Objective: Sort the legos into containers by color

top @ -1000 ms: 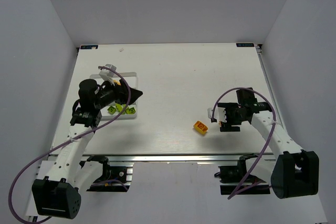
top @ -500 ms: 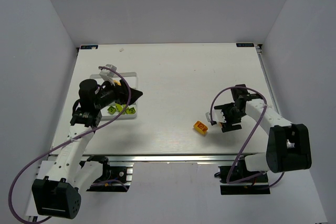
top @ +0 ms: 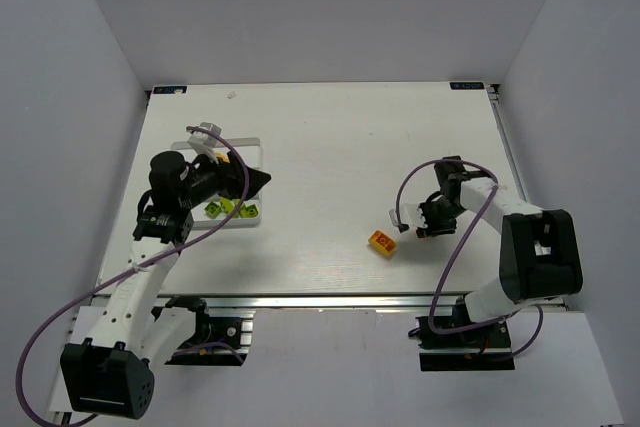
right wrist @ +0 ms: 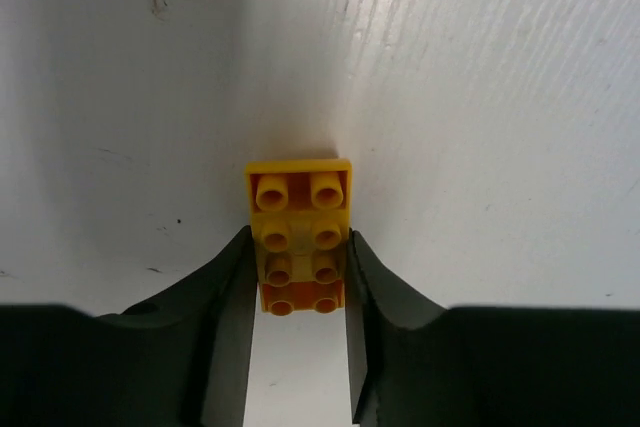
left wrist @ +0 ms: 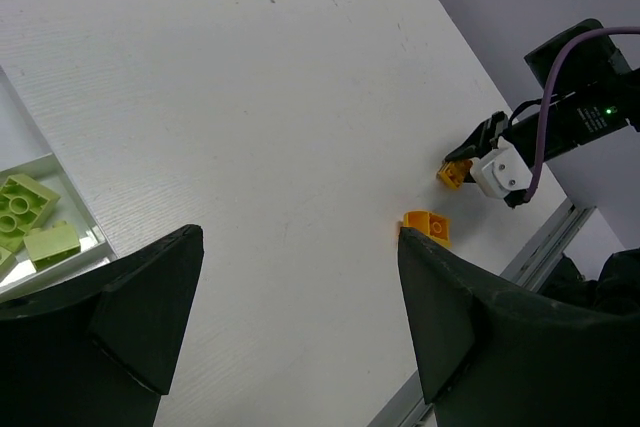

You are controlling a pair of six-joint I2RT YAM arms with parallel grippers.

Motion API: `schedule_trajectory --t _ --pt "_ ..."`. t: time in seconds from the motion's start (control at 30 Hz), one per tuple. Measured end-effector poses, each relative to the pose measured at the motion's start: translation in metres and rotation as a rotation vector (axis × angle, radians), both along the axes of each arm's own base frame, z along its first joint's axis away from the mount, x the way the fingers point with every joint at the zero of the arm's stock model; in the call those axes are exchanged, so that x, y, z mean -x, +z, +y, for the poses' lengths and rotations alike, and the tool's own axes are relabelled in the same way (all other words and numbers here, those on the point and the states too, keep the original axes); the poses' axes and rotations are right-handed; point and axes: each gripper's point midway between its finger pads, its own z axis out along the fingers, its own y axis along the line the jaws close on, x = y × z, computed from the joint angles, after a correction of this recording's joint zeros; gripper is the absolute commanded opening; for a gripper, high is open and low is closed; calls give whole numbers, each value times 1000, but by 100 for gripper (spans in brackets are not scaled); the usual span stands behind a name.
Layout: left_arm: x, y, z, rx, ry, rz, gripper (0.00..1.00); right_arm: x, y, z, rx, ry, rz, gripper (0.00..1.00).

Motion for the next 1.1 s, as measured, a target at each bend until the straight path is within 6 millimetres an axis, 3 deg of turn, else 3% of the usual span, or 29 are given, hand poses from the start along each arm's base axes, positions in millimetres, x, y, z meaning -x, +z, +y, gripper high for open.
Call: schedule_trajectory --t 0.1,0.17,0.23,0.3,0.47,0.57,0.63,0.77,0.83,0.93,1.1 --pt "0 2 1 -2 6 -9 89 -3 5 0 2 -14 -1 7" --pt "1 5 2 -2 10 -21 88 -7 13 4 -15 -25 -9 6" --pt "3 10 4 -3 20 -43 88 -14 31 14 -55 -53 -37 2" --pt "5 17 8 -5 38 -74 89 -29 60 34 -128 -103 -89 0" --pt "20 39 23 -7 122 -210 90 -78 149 118 -381 -230 -210 0" --pt "27 55 33 -9 183 -299 91 -104 194 191 -519 -251 -207 0" --pt "31 63 41 -12 230 -348 92 -121 210 241 -599 -275 -173 0" --pt "35 72 55 -22 307 -407 93 -152 217 329 -686 -303 -112 0" --pt "34 74 59 -28 333 -419 93 -162 211 363 -713 -315 -97 0" --pt "32 73 64 -41 361 -423 93 -166 193 401 -738 -329 -89 1" --pt "29 72 69 -56 386 -423 93 -154 163 447 -768 -342 -84 0"
